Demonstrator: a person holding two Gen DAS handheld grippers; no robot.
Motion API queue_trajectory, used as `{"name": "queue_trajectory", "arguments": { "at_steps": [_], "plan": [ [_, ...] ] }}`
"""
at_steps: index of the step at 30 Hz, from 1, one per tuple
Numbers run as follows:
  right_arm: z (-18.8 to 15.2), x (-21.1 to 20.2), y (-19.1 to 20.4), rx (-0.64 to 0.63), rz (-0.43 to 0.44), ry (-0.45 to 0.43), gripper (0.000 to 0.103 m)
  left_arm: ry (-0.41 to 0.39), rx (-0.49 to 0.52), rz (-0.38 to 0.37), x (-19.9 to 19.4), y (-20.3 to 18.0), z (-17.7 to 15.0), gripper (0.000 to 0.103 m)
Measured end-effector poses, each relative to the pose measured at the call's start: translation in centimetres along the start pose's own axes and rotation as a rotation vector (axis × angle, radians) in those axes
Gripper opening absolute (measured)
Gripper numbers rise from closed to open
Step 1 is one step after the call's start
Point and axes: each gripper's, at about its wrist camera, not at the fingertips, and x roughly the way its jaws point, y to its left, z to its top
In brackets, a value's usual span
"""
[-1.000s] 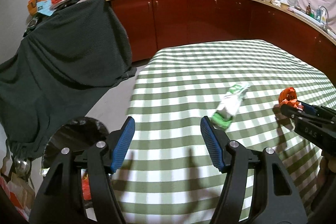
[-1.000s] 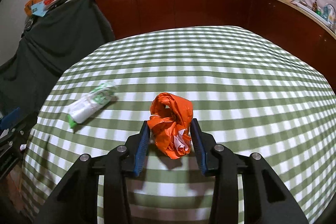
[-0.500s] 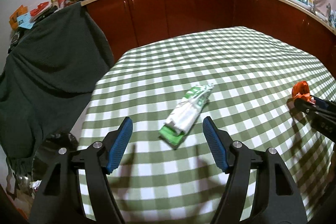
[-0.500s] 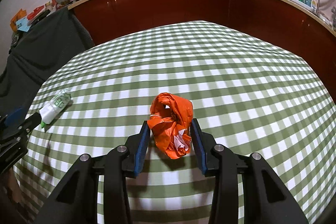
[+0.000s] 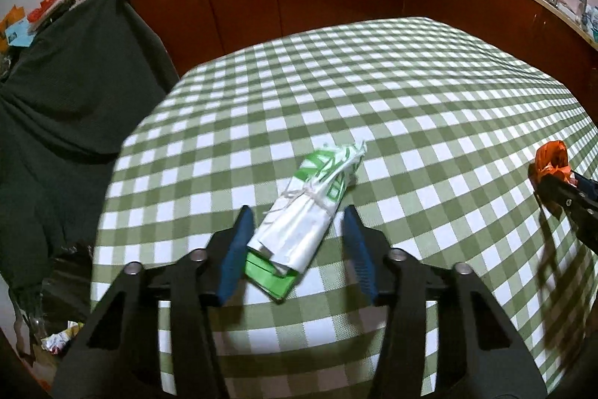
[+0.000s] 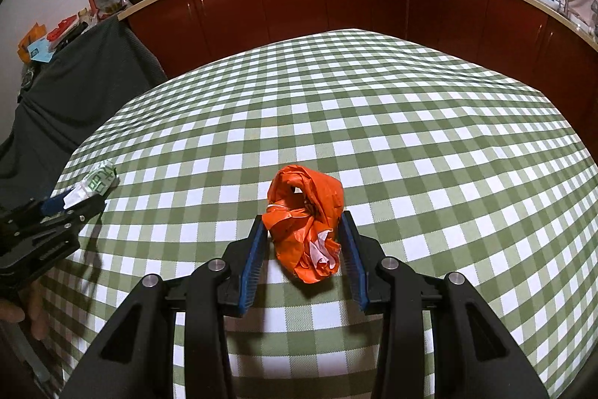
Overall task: Collect trash
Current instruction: 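Grasp the green-capped white tube with the left tool while the right holds the bag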
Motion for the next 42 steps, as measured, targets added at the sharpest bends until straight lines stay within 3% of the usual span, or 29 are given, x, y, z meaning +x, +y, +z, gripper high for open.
{"name": "queue_trajectory", "arguments": {
  "at_steps": [7,21,24,28,35,36,40,42],
  "plan": [
    [-0.1,0.0,0.0,-0.002,0.004,-0.002,0.040,-0.013,0.034,-0.007,-0.2,-0.7,-0.3,0.030],
    [-0.1,0.1,0.1,-0.008,0.004,-0.002,0.040,-0.018,0.053,-0.007,-1.1,-1.1,-1.3,0.030],
    [-0.1,0.1,0.2,-0.008,0.004,-0.001,0.040,-0.021,0.058,0.003,-1.3,-1.2,-1.5,0.032],
    [-0.1,0.1,0.2,-0.008,0.004,-0.001,0.040,-0.041,0.057,0.011,-1.6,-1.6,-1.4,0.055],
    [-0.1,0.1,0.2,-0.007,0.003,-0.001,0.040,-0.036,0.033,0.015,-0.9,-1.4,-0.3,0.057],
    [-0.1,0.1,0.2,-0.008,0.003,-0.001,0.040,-0.029,0.028,0.013,-0.7,-1.3,-0.2,0.056],
    [-0.1,0.2,0.2,-0.008,0.003,-0.001,0.040,-0.026,0.029,-0.006,-0.4,-1.3,-0.3,0.032],
    [-0.1,0.2,0.2,-0.008,0.003,-0.001,0.040,-0.027,0.042,-0.006,-0.4,-1.6,-0.3,0.030]
  ]
}}
